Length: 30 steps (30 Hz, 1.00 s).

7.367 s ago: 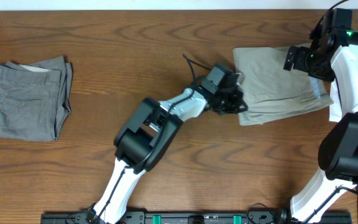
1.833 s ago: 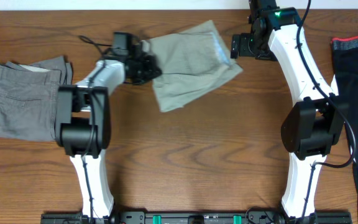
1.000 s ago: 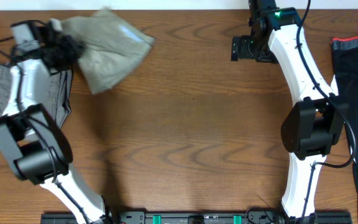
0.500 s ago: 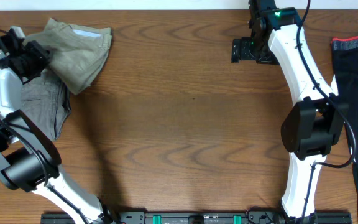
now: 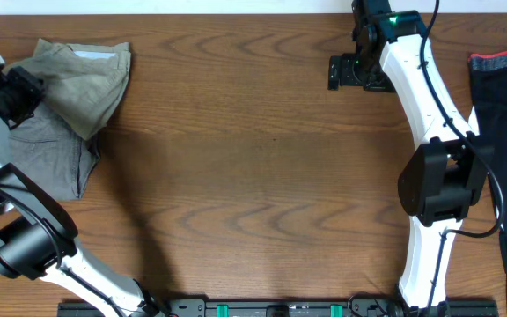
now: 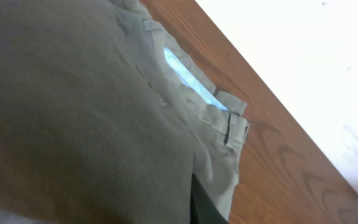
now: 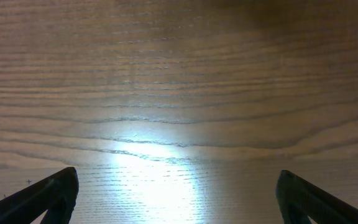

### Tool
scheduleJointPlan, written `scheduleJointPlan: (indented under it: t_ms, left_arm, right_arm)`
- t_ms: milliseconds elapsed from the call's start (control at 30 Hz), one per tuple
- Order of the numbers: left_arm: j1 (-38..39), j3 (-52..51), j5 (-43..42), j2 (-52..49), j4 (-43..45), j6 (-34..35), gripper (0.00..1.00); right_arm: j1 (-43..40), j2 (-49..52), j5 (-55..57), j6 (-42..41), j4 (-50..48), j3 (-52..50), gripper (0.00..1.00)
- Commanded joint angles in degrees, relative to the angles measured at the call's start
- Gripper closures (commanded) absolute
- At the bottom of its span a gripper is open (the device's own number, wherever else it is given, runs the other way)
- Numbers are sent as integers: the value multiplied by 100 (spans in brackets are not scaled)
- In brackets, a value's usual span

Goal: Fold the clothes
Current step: 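Lower the khaki trousers onto the grey trousers stack with the left gripper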

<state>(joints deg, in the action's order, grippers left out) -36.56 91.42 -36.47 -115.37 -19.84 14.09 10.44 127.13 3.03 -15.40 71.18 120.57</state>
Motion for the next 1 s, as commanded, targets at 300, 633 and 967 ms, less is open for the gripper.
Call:
scheduleJointPlan:
  t_ms: [300,633,967]
  left_arm:
    - [-72,136,-57,802,59,-144,94]
    - [-105,136,-33,1099,-282,-142,94]
    - [-595,136,415,1095,-1611,-140,88]
  right_arm:
    - [-42,-15,109,136,87,81,1]
    - [-42,-15,107,136,157,81,1]
    - [-42,-15,107,223,190,81,1]
